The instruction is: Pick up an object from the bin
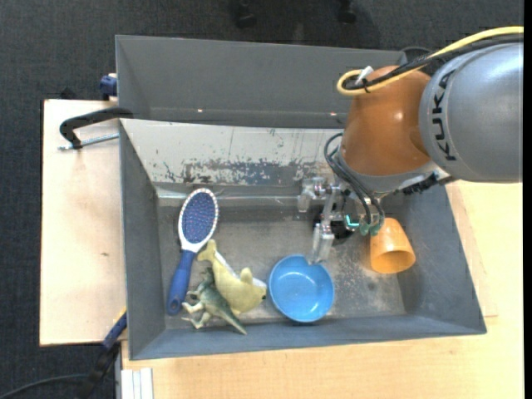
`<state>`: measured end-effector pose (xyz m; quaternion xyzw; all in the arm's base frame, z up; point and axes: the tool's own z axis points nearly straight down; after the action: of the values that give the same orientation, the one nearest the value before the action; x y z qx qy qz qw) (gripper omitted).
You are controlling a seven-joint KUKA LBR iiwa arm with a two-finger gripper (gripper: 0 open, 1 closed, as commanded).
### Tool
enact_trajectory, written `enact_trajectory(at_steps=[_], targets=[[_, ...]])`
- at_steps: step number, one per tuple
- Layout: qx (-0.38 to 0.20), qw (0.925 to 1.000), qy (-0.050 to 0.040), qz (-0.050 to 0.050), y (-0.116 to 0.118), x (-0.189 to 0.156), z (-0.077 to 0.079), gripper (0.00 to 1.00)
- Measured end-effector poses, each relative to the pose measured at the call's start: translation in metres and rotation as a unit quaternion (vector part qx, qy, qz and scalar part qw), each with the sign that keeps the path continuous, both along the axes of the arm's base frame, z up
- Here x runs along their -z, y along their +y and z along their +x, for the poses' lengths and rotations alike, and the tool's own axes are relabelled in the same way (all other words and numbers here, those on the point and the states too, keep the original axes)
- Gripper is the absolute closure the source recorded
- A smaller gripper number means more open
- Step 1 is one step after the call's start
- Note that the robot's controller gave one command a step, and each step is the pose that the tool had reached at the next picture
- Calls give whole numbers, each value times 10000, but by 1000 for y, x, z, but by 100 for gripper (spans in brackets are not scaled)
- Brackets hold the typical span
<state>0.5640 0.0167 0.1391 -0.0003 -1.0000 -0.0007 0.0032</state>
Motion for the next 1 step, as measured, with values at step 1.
enact_trajectory(at_steps=[1], targets=[[-1525,9883,-6,7,12,49,-58,0]])
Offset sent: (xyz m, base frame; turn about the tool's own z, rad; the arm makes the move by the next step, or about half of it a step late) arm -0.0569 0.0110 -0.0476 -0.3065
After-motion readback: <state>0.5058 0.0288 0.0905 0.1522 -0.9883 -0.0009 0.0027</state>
